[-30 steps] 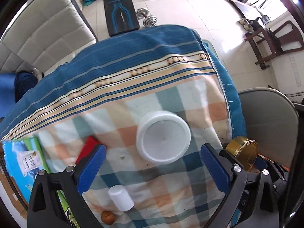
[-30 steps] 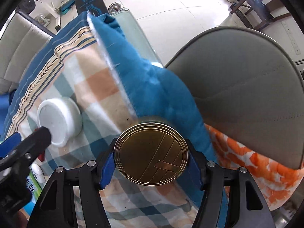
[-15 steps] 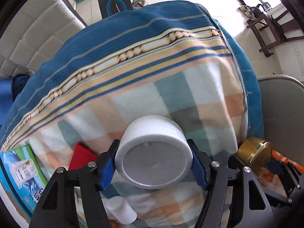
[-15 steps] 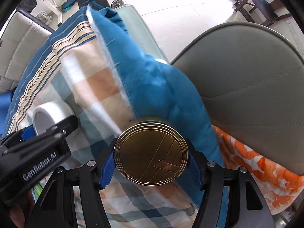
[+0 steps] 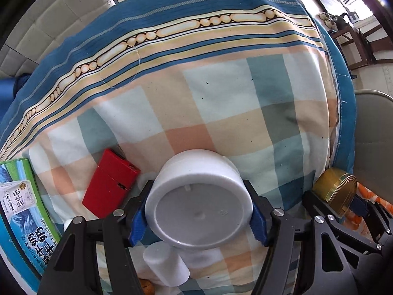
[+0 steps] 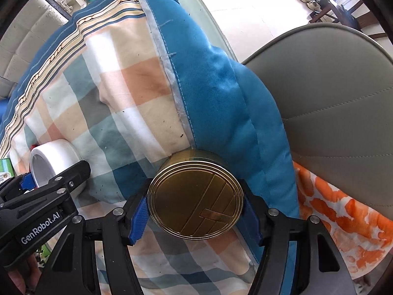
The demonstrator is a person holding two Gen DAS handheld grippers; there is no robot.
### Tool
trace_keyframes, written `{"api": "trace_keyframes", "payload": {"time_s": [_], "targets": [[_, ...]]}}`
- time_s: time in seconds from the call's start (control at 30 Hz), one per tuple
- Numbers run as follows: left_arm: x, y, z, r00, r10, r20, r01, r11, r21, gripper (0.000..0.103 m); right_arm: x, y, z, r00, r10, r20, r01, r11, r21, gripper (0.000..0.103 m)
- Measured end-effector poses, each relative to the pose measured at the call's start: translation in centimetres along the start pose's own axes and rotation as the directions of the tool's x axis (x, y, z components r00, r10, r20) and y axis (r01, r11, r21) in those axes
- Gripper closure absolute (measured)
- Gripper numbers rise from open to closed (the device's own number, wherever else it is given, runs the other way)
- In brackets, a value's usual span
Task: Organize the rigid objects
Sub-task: 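Lift and carry the white container and gold tin into the cardboard box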
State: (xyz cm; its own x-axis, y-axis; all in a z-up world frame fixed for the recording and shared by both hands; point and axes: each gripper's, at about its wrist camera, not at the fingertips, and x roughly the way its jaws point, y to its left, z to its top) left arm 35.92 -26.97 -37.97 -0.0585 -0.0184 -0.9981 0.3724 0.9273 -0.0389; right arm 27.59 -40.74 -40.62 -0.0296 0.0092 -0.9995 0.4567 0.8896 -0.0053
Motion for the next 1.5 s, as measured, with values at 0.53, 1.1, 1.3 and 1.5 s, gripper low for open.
{"api": "trace_keyframes", "payload": {"time_s": [0.53,1.1,1.3,1.5], "targets": [[-8.8,5.0,-7.9,0.988,-0.072,0.137,0.079,0.996,-0.045,0.037,-7.4,4.4,-4.7,0.997,0.050,0.064,-0.045,0.996,-0.074,0.036],[-17.1,23.3,-18.6,0.963,0.059,0.263,0.008,0.970,-0.245,0.037,-15.9,25.1,-14.7,0.976,0.181,0.124,-0.129,0.930,-0.344,0.036],[-17.5,29.4,-21.1,0.961,0.078,0.265,0.007,0.952,-0.305,0.037,-15.3,32.2,-16.8,0.975,0.194,0.110,-0.133,0.903,-0.410,0.036],[-16.3,34.9,-22.4,0.966,0.078,0.246,0.015,0.934,-0.356,0.037,-13.6,37.9,-17.8,0.978,0.193,0.076,-0.140,0.885,-0.445,0.036]]}}
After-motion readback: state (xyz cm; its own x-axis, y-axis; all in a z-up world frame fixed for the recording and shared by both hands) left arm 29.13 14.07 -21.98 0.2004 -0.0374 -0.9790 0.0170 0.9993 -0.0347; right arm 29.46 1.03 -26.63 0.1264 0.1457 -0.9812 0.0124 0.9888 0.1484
